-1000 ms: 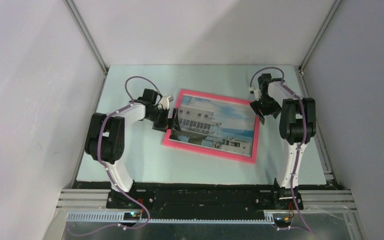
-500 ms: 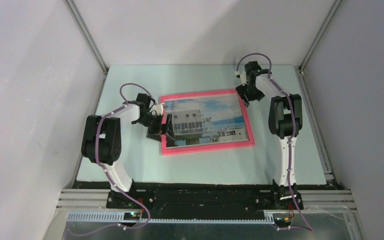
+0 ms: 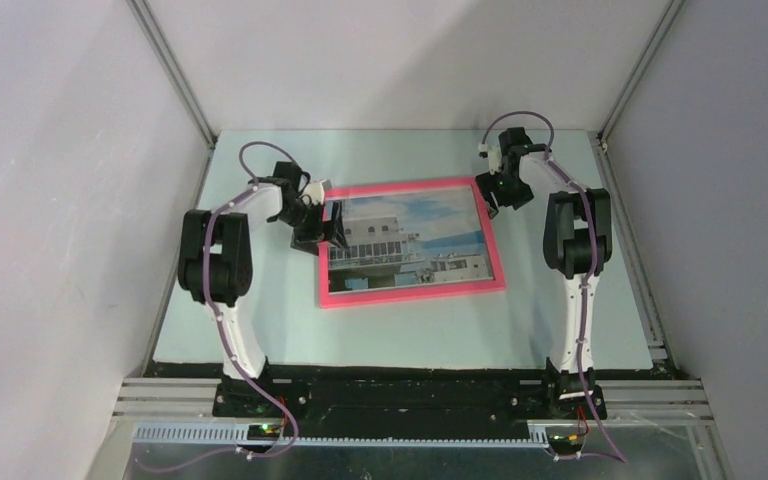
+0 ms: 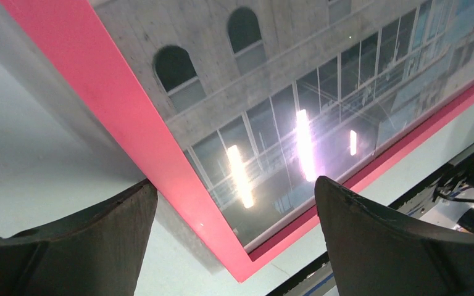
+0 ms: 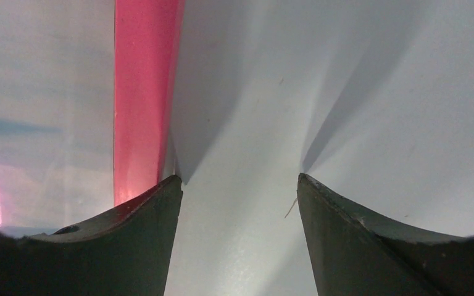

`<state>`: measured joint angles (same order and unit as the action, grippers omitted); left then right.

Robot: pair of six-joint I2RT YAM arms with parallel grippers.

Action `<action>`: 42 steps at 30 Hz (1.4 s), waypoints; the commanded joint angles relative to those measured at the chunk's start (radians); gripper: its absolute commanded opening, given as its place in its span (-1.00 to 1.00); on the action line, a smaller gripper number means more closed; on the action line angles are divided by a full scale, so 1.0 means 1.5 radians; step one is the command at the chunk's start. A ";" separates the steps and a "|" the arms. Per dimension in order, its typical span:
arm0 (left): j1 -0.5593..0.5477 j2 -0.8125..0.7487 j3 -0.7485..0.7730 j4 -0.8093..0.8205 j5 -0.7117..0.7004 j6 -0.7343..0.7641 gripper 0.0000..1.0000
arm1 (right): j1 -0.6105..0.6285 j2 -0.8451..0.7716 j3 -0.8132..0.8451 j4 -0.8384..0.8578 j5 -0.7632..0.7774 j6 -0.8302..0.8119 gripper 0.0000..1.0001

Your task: Put the photo into the frame

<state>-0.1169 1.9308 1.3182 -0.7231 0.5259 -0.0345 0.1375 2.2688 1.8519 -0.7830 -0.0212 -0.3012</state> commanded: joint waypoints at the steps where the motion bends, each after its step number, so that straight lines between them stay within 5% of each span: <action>1: -0.002 0.042 0.069 0.038 0.031 -0.018 0.99 | -0.003 -0.033 -0.033 -0.004 -0.070 0.039 0.48; 20: -0.003 0.098 0.171 0.039 0.004 -0.043 0.99 | -0.056 -0.100 -0.091 0.011 -0.100 0.075 0.51; 33: -0.001 -0.120 0.099 0.087 -0.211 -0.015 0.99 | -0.086 -0.325 -0.254 0.122 -0.043 0.065 0.81; 42: 0.019 -0.319 -0.076 0.205 -0.301 -0.039 0.99 | -0.127 -0.433 -0.320 0.161 -0.011 0.075 0.99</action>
<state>-0.1101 1.5726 1.3048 -0.5285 0.1715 -0.0799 -0.0307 1.7020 1.3975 -0.6052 -0.0734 -0.1989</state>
